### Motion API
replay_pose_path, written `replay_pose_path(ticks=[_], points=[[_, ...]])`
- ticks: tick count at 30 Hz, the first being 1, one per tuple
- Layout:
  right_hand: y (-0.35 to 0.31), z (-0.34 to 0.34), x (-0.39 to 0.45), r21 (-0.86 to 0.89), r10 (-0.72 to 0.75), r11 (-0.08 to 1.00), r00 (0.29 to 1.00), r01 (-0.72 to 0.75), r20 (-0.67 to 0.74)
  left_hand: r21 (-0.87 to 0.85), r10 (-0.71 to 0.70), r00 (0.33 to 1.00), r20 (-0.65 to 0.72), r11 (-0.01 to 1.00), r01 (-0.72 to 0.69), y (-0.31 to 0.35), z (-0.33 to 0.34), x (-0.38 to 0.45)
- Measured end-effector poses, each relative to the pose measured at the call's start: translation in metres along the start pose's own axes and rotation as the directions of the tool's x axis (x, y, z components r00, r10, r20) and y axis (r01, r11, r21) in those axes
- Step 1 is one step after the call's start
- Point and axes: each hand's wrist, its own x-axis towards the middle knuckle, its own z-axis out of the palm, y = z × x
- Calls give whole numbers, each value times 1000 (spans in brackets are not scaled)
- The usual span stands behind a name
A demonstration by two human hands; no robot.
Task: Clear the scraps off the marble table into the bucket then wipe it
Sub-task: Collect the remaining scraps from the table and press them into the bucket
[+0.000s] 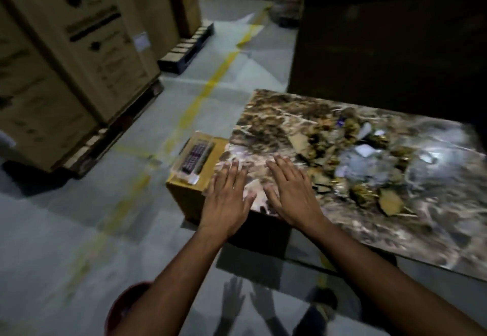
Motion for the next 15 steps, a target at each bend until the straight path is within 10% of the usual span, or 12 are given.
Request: replay_pose_path(ticks=[15], points=[[258,-51,-18,89,266,961,963,-263,-27,-98,205,971,119,976,-194,219,77,146]])
